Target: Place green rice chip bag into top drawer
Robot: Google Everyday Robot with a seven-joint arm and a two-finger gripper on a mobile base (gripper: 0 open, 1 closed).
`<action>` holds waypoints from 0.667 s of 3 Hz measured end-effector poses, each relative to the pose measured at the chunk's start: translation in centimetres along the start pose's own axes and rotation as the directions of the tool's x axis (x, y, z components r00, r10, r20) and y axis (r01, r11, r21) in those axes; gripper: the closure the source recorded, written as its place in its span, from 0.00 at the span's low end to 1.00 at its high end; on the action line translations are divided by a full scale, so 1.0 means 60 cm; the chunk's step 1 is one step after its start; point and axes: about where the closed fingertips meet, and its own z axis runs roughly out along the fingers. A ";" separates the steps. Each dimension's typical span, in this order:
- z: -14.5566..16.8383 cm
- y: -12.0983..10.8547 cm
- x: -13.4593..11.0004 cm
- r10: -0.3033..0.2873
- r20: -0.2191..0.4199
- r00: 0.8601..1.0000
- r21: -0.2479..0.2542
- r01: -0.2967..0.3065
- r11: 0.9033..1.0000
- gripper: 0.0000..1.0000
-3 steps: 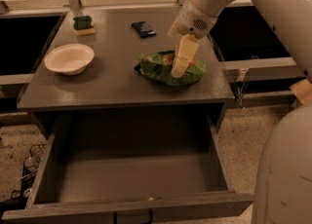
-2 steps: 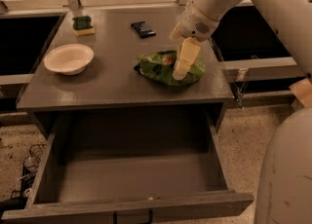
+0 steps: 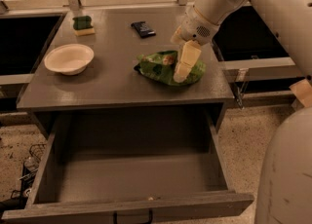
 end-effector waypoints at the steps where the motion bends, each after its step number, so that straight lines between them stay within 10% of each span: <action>1: 0.011 0.001 0.012 0.010 0.009 1.000 -0.020 -0.009 1.000 0.00; 2: 0.023 0.001 0.021 0.019 0.020 1.000 -0.039 -0.019 0.999 0.00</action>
Offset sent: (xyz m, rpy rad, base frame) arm -0.0045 -0.0118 -0.0242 0.0309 0.0726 0.0047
